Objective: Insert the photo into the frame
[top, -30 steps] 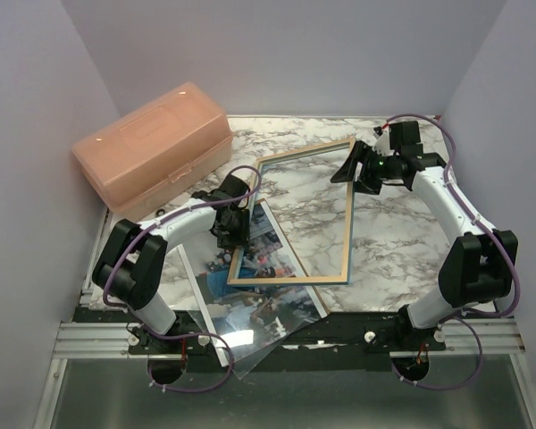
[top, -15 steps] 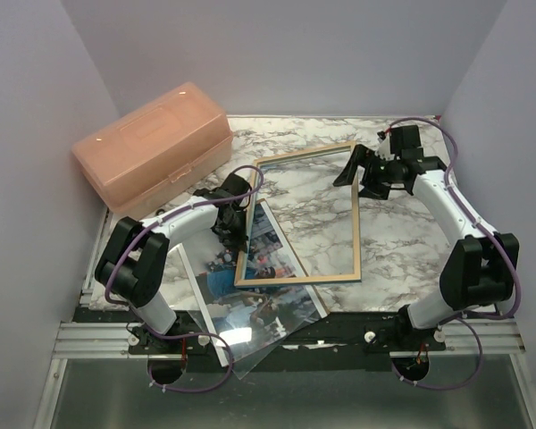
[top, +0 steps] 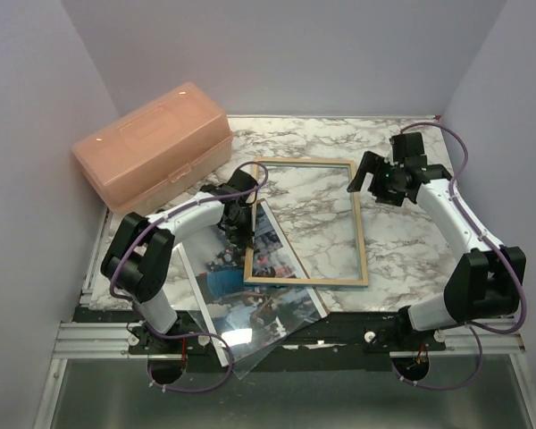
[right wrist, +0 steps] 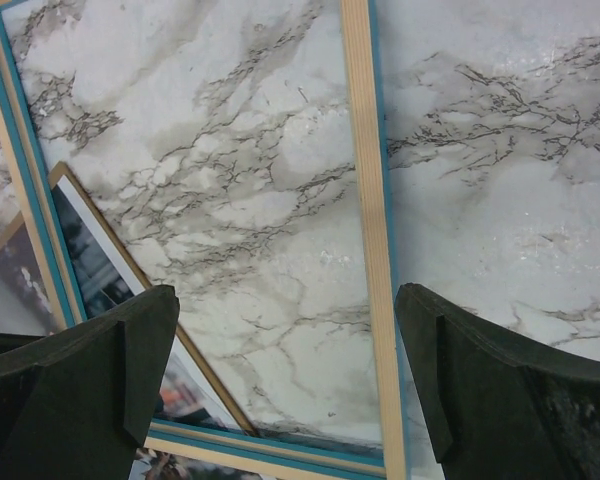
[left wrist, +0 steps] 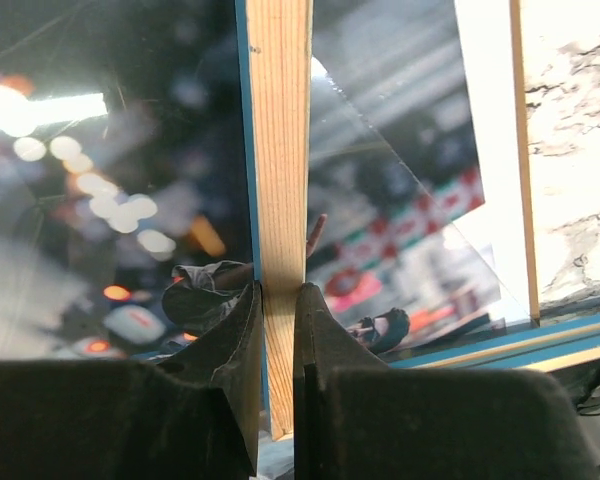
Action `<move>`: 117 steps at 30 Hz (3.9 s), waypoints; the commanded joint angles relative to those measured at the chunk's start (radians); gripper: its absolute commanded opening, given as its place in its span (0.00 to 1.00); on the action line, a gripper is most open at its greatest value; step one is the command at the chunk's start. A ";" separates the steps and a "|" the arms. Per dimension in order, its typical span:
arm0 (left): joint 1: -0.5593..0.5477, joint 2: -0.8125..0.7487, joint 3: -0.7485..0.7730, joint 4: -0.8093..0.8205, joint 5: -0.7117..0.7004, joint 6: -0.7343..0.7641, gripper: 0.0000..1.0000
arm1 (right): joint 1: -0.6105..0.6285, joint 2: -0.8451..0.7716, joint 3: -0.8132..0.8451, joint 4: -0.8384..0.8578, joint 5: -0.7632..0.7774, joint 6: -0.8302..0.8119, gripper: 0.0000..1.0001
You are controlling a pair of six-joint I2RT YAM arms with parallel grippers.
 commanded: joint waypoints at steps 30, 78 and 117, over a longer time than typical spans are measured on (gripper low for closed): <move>-0.179 0.085 0.294 -0.047 0.030 -0.066 0.70 | 0.034 -0.100 -0.183 0.040 -0.198 0.002 1.00; -0.140 -0.904 -0.030 0.132 -0.277 0.062 0.99 | 0.649 0.399 0.129 -0.044 0.373 0.116 0.03; -0.140 -0.874 -0.027 0.121 -0.249 0.043 0.99 | 0.543 0.355 0.043 0.012 0.322 0.180 0.01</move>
